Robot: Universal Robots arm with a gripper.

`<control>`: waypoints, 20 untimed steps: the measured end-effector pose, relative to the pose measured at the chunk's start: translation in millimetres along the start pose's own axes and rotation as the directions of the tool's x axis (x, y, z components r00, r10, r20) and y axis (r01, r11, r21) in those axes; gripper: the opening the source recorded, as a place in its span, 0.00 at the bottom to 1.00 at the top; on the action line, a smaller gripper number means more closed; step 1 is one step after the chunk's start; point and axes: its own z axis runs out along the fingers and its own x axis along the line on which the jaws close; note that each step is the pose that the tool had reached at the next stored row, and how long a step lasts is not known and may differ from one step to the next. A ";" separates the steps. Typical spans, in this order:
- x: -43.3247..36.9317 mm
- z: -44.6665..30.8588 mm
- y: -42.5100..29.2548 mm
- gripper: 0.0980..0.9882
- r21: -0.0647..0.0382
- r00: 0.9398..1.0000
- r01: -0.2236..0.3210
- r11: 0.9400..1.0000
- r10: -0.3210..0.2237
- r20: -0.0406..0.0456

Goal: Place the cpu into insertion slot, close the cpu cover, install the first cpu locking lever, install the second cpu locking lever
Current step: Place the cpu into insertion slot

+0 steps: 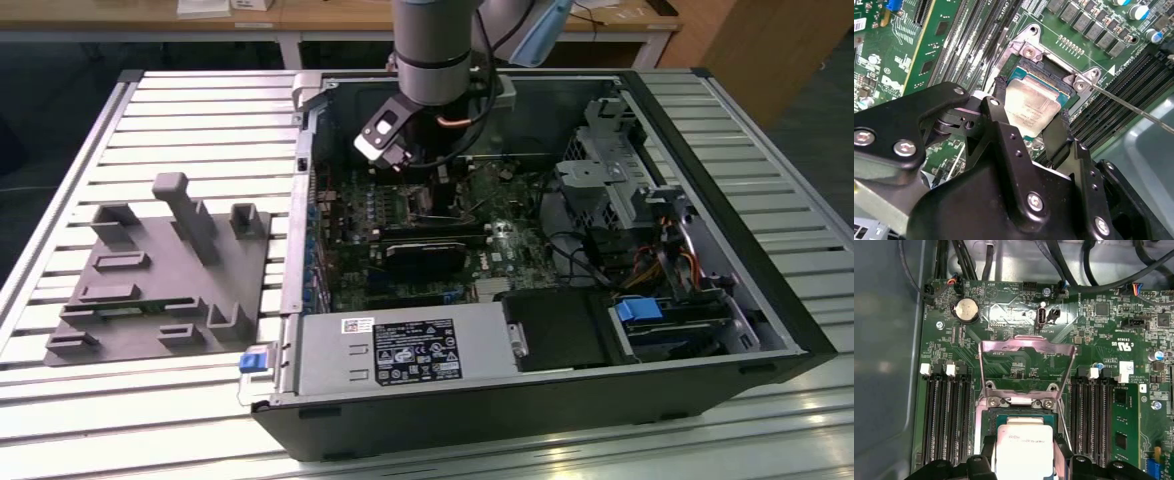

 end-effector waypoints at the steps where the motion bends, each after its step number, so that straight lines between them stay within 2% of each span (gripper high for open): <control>1: 0.2 0.7 -0.1 0.50 0.000 1.000 0.000 1.000 0.000 0.001; 20: 4.9 10.2 -1.0 0.50 0.000 1.000 0.000 1.000 0.000 0.006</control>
